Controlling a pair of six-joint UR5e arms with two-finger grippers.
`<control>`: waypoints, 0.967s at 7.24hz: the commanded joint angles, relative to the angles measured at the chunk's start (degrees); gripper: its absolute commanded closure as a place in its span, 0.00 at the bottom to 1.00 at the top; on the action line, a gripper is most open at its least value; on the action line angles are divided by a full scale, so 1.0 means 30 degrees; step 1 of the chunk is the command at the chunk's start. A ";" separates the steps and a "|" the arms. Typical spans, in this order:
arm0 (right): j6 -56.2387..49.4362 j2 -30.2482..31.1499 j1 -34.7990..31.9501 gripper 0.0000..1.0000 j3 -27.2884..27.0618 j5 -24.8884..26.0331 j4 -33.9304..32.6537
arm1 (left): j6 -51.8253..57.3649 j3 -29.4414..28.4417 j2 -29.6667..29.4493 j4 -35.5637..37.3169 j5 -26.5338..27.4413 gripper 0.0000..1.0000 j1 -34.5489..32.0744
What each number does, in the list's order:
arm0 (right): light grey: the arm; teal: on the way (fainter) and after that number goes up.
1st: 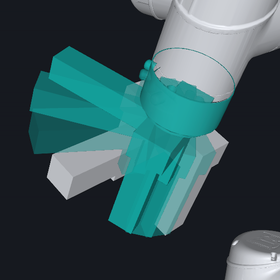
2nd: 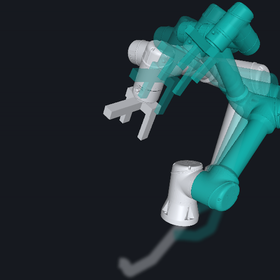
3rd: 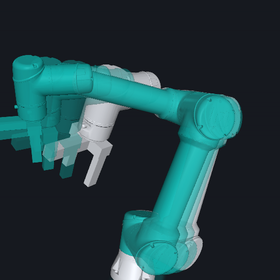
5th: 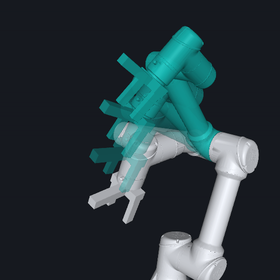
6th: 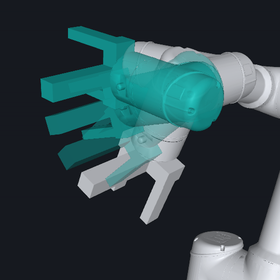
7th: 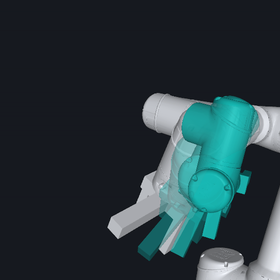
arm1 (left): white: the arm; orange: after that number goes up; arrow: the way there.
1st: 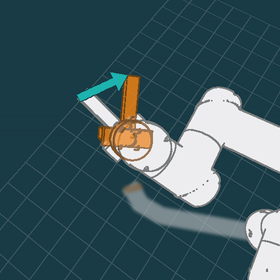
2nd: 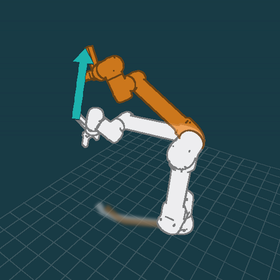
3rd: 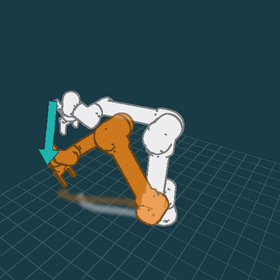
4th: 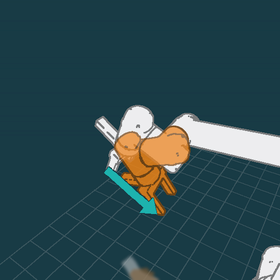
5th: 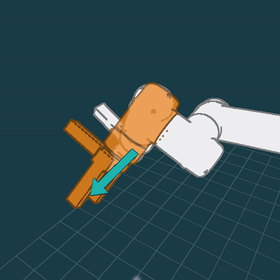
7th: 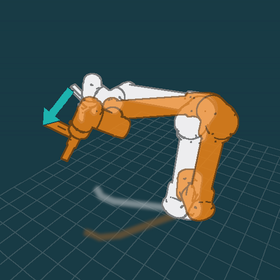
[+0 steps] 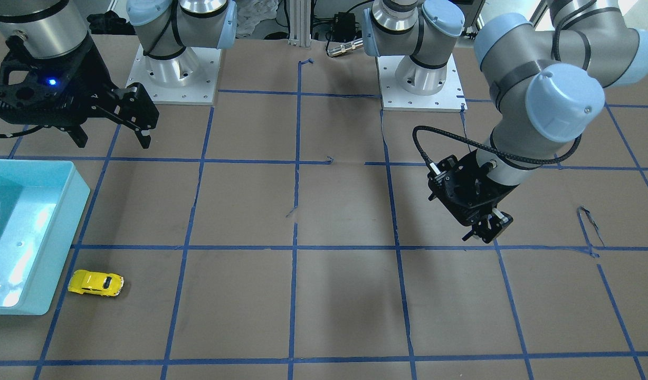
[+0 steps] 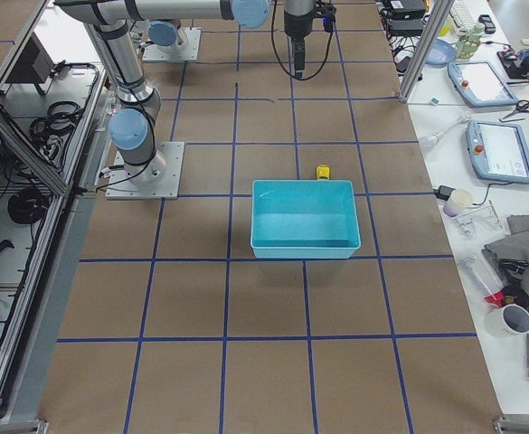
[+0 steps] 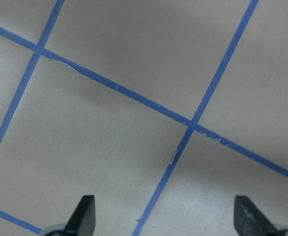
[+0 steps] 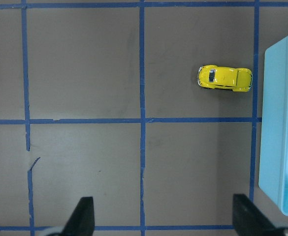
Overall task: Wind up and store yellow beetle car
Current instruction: 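Release the car and raise the left gripper away as it rolls toward the bin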
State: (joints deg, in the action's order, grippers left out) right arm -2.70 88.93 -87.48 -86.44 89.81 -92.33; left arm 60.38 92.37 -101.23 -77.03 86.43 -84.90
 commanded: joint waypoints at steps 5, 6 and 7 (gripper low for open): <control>-0.0038 -0.1363 0.0274 0.00 0.0192 0.0241 0.0104 | -1.4034 -0.3308 0.4501 -0.5638 0.0165 0.00 -0.0147; -0.0009 -0.2299 0.0245 0.00 -0.0158 0.0241 0.0045 | -1.5656 -0.3107 0.4738 -0.5815 0.0165 0.00 -0.0147; -0.0067 -0.2888 0.0187 0.00 -0.0654 0.0241 0.0015 | -1.7006 -0.3018 0.4392 -0.5730 0.0252 0.00 -0.0176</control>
State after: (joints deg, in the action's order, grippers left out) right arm -2.79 82.73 -86.77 -86.90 90.54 -92.12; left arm 15.07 83.12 -87.77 -94.05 87.00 -85.37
